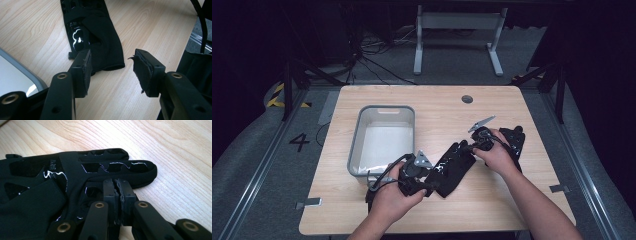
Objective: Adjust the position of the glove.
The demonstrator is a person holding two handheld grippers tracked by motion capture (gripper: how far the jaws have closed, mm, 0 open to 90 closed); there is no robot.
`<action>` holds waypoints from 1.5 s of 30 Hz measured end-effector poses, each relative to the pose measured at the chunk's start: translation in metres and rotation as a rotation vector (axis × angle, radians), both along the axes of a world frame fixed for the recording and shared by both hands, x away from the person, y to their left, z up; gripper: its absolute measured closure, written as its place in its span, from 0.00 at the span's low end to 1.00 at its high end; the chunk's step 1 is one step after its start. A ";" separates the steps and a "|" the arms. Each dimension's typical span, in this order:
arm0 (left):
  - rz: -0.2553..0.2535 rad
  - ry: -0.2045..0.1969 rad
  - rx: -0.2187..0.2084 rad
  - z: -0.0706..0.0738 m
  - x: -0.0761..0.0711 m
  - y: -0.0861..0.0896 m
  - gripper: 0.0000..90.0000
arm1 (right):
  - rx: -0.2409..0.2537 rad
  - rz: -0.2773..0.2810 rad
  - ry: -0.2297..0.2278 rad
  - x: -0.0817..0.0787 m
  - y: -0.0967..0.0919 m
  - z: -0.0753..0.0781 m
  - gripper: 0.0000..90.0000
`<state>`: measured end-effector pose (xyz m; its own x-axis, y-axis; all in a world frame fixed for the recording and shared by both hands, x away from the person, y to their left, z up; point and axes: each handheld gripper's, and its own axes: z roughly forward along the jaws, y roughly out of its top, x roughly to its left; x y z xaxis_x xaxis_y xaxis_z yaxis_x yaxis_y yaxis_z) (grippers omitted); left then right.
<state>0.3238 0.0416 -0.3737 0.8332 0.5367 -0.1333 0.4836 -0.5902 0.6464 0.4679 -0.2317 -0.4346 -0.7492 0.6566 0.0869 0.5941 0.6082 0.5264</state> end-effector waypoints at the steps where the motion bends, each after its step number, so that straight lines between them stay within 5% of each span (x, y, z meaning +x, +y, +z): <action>1: 0.009 0.003 0.003 -0.001 0.000 -0.001 0.55 | 0.006 -0.001 0.004 -0.001 0.000 0.001 0.96; 23: 0.031 0.100 0.161 -0.069 0.013 -0.047 0.53 | 0.033 0.005 0.017 -0.002 -0.004 0.000 0.96; 27: 0.030 0.071 0.181 -0.071 0.013 -0.049 0.58 | 0.037 0.000 0.012 -0.002 -0.004 0.000 0.96; 32: 0.042 0.045 0.197 -0.070 0.015 -0.048 0.89 | 0.042 0.001 0.000 -0.003 -0.005 0.003 0.96; 36: 0.047 0.026 0.220 -0.067 0.012 -0.049 0.92 | 0.058 0.005 -0.007 -0.006 -0.006 0.007 0.96; 45: 0.029 0.021 0.190 -0.051 0.009 -0.033 0.92 | 0.144 0.006 -0.066 -0.029 -0.019 0.032 0.96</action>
